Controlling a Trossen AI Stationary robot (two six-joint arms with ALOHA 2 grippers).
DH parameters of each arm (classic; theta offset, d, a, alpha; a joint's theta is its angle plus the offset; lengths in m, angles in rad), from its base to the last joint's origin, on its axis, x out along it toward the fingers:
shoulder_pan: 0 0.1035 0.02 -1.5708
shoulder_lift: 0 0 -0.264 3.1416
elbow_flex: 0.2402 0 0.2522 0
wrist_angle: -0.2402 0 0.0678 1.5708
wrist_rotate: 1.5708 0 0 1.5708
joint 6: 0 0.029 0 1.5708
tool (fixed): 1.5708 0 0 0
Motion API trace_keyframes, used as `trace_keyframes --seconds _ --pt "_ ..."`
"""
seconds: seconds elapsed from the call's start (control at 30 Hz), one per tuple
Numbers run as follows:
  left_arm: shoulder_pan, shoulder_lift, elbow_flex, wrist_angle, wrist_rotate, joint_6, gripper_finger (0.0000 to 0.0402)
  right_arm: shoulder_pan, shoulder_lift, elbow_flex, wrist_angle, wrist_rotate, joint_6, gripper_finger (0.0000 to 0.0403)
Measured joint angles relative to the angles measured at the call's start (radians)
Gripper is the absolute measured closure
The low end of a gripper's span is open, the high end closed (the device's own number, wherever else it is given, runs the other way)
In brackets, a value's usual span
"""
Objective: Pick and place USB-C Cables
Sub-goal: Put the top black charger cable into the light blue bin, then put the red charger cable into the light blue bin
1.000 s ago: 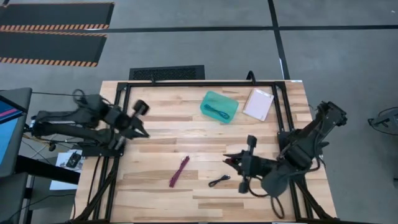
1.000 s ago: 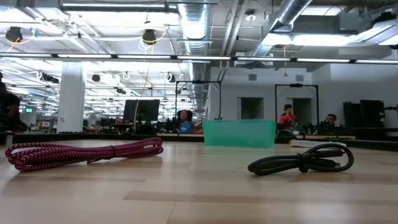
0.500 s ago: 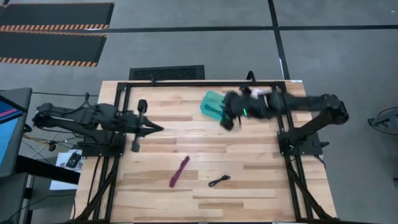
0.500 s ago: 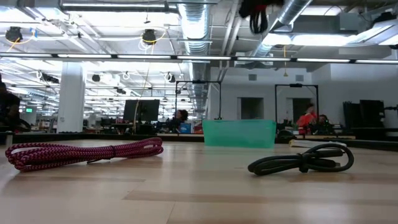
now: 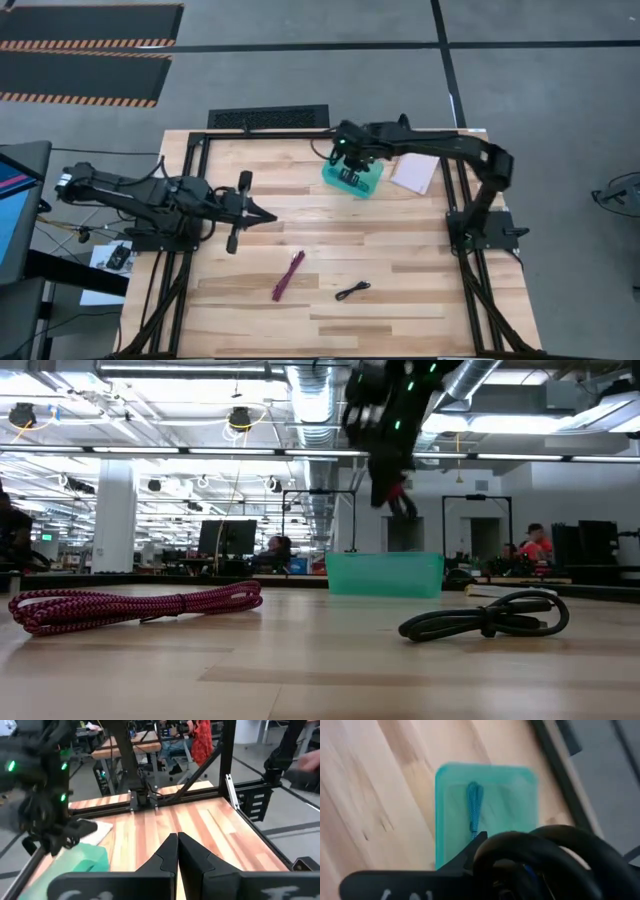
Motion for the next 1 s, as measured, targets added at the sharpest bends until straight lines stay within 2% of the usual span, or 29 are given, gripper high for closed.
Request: trace_keyframes --seconds 0.43,0.57,0.73,0.9,1.0 --pt "-0.001 -0.018 0.0 -0.008 0.011 -0.015 0.0401 -0.074 0.193 0.0 0.104 -0.14 -0.057 0.031" --pt "0.0 -0.02 0.0 0.007 0.027 0.004 0.0401 -0.084 0.217 -0.001 0.102 -0.14 -0.053 0.0283" --pt "0.0 -0.054 0.002 0.017 0.008 -0.038 0.0394 -0.09 0.197 -0.001 0.147 -0.139 -0.065 0.023" --pt "0.0 -0.063 0.002 0.015 -0.012 -0.095 0.0351 -0.086 0.173 0.0 0.16 -0.14 -0.067 0.0175" --pt "0.0 -0.061 0.001 -0.016 -0.016 -0.11 0.0319 -0.079 0.154 0.0 0.159 -0.14 -0.07 0.0159"
